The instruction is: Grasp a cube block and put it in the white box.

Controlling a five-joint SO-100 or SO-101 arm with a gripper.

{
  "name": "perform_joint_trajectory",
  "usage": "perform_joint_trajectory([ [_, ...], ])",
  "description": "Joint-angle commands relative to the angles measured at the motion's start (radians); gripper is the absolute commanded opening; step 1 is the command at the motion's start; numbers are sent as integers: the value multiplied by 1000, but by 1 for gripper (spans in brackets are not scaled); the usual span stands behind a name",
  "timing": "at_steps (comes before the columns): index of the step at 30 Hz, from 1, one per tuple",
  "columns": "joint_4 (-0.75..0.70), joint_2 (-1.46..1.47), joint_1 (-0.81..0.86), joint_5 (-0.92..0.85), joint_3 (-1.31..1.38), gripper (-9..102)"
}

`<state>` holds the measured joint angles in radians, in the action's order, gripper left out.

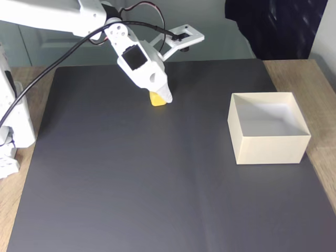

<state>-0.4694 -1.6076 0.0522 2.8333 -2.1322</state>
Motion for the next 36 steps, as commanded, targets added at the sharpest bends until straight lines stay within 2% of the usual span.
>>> perform_joint_trajectory([
  [1,14,3,-12,31,48,20],
  [10,0,2,-35,41,49,0],
  [25,0,-55,-43,61,49,0],
  [36,107,-270,-46,97,60,0],
])
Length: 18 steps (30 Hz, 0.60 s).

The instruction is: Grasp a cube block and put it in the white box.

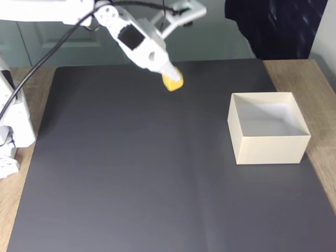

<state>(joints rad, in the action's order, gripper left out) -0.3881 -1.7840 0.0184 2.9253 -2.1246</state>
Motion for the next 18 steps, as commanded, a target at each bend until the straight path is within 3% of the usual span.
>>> perform_joint_trajectory([
  [1,28,-114,-8,6,61,0],
  [18,-69,-83,230,67,548,0],
])
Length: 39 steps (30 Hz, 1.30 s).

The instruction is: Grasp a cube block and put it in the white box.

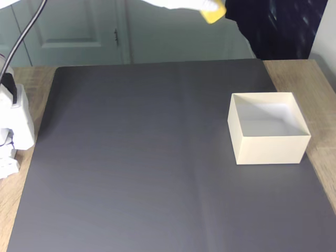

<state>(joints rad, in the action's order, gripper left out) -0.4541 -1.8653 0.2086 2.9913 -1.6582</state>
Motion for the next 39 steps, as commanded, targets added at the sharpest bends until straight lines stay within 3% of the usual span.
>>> perform_joint_trajectory([
  [1,-3,2,58,3,87,0],
  [15,167,189,247,11,100,0],
  [23,276,360,229,14,146,0],
  [39,321,598,195,31,252,0],
])
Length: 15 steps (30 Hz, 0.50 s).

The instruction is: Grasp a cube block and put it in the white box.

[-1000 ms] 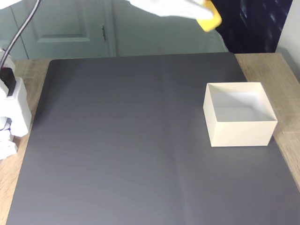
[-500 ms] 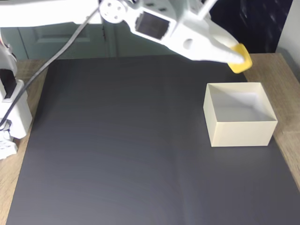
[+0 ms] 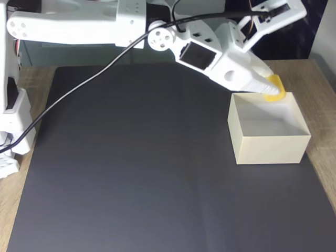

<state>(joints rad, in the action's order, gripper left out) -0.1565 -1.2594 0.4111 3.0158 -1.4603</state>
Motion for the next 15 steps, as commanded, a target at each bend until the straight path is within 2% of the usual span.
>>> perform_joint_trajectory([
  [1,25,-5,-8,6,54,0],
  [15,25,14,0,12,72,0],
])
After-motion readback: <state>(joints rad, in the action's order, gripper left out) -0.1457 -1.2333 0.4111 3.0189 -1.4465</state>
